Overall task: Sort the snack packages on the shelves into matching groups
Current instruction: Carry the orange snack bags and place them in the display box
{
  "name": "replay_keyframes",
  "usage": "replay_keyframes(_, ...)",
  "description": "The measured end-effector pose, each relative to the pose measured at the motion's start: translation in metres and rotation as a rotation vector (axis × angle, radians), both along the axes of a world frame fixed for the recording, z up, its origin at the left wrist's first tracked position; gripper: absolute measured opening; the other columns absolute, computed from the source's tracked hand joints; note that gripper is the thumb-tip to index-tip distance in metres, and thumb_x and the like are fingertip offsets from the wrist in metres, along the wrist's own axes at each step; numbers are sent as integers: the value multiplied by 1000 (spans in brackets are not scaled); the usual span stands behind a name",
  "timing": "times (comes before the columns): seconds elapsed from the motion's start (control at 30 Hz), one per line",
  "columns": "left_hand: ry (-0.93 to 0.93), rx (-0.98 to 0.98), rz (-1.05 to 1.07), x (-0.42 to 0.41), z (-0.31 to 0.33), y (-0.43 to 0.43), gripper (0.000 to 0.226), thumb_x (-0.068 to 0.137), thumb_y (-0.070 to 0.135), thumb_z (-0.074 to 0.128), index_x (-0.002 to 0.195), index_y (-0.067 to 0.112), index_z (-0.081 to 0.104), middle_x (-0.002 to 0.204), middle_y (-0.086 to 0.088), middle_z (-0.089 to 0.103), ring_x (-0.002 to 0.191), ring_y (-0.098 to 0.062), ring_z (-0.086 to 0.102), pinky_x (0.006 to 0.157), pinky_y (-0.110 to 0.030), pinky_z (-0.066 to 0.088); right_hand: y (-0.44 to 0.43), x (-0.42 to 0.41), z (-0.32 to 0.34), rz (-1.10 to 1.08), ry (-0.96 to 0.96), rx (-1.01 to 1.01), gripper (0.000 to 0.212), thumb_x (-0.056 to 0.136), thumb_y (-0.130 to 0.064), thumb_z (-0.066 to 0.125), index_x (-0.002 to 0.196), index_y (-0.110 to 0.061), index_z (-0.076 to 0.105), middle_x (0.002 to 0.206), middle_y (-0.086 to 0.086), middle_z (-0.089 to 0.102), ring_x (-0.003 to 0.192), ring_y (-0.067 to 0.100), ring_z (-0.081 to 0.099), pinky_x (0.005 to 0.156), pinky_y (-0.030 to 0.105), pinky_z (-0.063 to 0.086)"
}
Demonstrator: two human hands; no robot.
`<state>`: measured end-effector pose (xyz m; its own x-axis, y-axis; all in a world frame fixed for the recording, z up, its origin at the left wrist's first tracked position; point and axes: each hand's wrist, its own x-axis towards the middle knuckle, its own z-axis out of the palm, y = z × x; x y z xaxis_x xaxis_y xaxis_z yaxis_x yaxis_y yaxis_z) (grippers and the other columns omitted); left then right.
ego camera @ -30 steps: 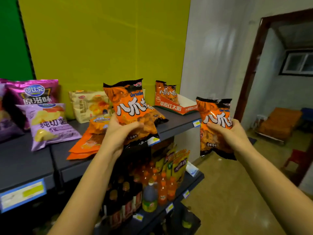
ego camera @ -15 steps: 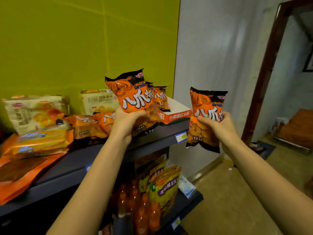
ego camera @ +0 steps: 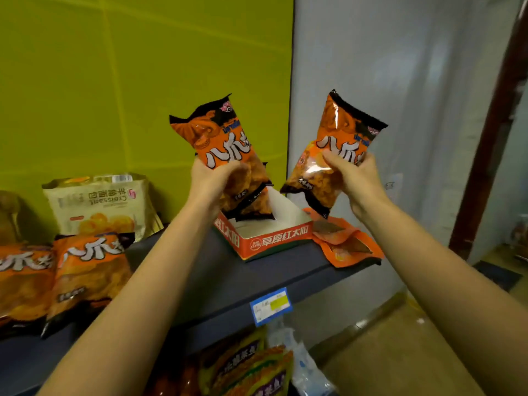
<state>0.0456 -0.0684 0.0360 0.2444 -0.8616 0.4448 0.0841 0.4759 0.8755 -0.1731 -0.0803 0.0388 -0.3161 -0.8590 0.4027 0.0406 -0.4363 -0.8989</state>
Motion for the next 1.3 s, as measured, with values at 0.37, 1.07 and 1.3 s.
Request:
replay_keyframes(0.37, -140, 193, 256, -31, -29, -90, 70, 68, 9, 78, 129, 8, 44, 128, -9, 58, 115, -26, 56, 97, -41, 46, -124, -5, -5, 403, 90, 19, 81, 61, -46, 76, 131, -15, 48, 127, 3, 61, 116, 20, 58, 102, 43, 46)
replay_keyframes(1.07, -754, 544, 674, -17, -61, -104, 66, 84, 31, 62, 137, 7, 30, 141, -18, 39, 133, -35, 34, 110, -49, 32, -165, 46, -57, 230, 1225, 43, 90, 83, -53, 56, 146, -2, 17, 150, 14, 33, 138, 31, 28, 111, 41, 26)
replay_keyframes(1.3, -952, 550, 710, -12, -54, -85, 57, 84, 43, 59, 131, 12, 49, 133, -13, 52, 121, -28, 49, 96, -38, 44, -158, 42, -44, 150, 1261, 38, 107, 80, -62, 54, 149, -1, 0, 159, 16, 4, 147, 32, 5, 117, 43, 13)
